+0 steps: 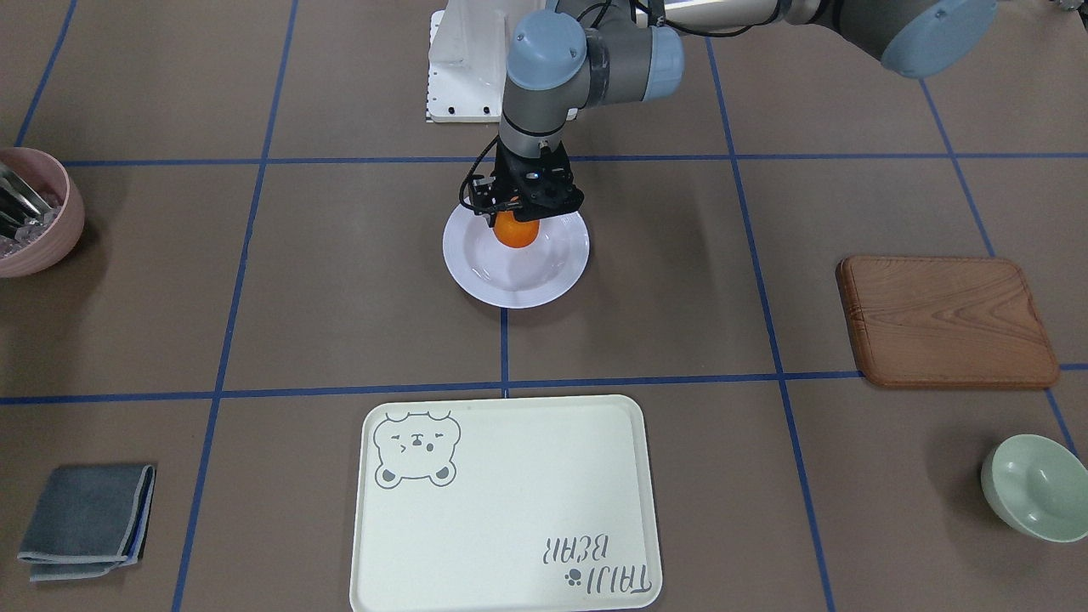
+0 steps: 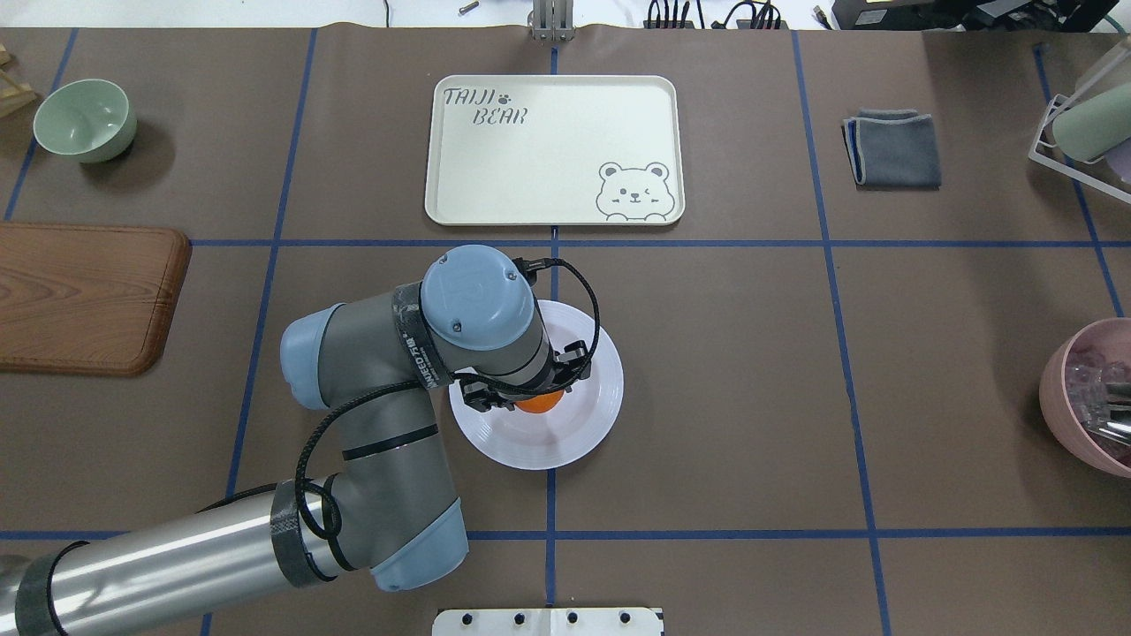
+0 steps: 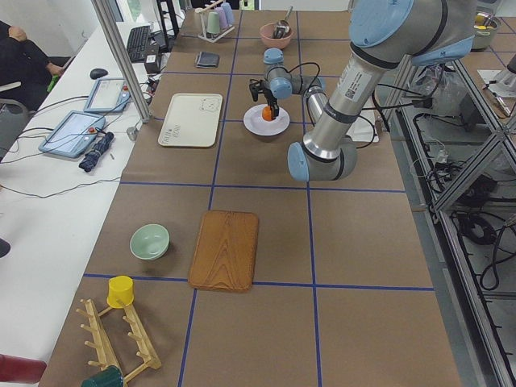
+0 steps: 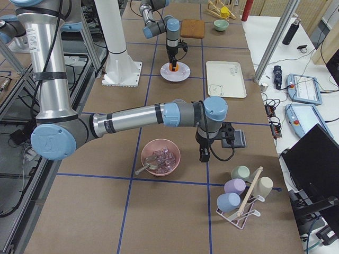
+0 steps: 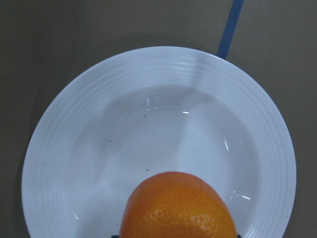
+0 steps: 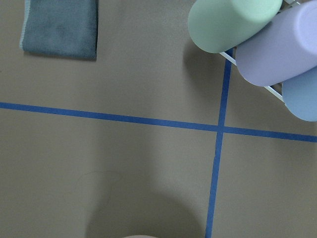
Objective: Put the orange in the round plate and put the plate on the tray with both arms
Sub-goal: 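Carry the orange with the left gripper over the white plate, then release the orange onto the plate and withdraw the left gripper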
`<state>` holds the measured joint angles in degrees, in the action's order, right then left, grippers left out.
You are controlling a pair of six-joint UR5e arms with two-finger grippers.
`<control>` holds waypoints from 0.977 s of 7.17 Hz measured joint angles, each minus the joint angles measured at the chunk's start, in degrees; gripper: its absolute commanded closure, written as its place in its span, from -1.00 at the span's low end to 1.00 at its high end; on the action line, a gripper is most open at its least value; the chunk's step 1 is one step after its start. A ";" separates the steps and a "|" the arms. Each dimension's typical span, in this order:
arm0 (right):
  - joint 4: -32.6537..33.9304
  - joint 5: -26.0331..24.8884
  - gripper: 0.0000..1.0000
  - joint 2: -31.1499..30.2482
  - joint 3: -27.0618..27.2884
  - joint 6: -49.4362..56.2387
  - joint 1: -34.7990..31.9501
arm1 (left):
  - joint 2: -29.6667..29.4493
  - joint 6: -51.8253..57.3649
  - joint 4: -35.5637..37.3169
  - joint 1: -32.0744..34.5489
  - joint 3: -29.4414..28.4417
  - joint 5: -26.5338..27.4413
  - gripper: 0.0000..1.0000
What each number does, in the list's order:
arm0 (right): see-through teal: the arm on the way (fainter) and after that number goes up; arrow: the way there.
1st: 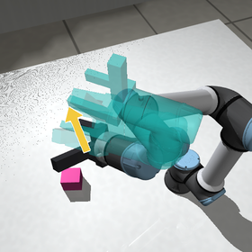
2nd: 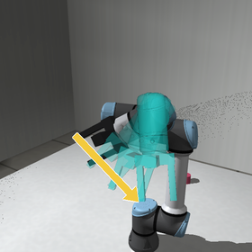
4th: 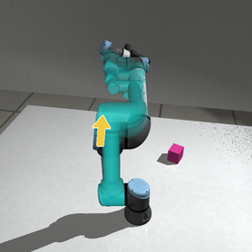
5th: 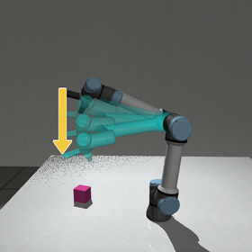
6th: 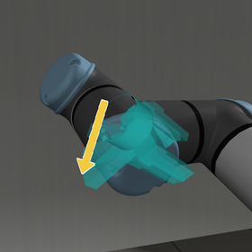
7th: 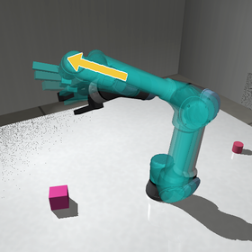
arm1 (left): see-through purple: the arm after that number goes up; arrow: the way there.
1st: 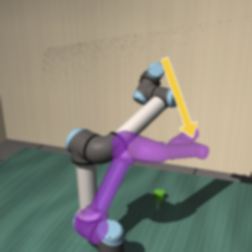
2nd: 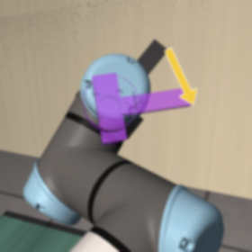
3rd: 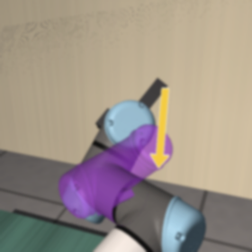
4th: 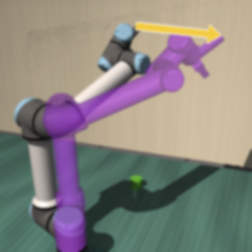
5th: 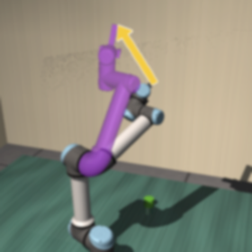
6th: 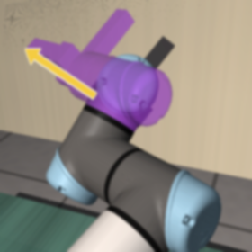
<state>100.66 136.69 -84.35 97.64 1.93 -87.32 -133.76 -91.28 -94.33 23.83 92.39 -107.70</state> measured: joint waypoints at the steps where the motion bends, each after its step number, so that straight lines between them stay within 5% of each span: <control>1: 0.05 0.04 -1.00 0.03 -0.05 0.00 0.03 | -0.05 0.06 -0.33 -0.06 -0.72 0.15 1.00; 3: 0.07 0.08 -1.00 0.06 -0.26 0.00 0.04 | -0.17 0.13 -1.13 -0.10 -2.03 0.20 1.00; 4: -0.09 0.10 -1.00 0.09 -0.64 0.00 0.04 | -0.31 0.13 -1.72 -0.10 -2.82 0.21 0.77; 5: -0.16 0.09 -1.00 0.12 -0.90 0.02 0.05 | -0.42 0.13 -2.18 -0.10 -3.48 0.21 -0.95; 7: -0.20 0.13 -1.00 0.21 -1.02 0.08 0.05 | -0.42 0.12 -2.86 -0.10 -3.69 0.21 -0.96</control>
<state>100.46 136.82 -84.15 96.62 2.01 -87.27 -134.17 -91.16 -97.19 23.73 88.70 -107.49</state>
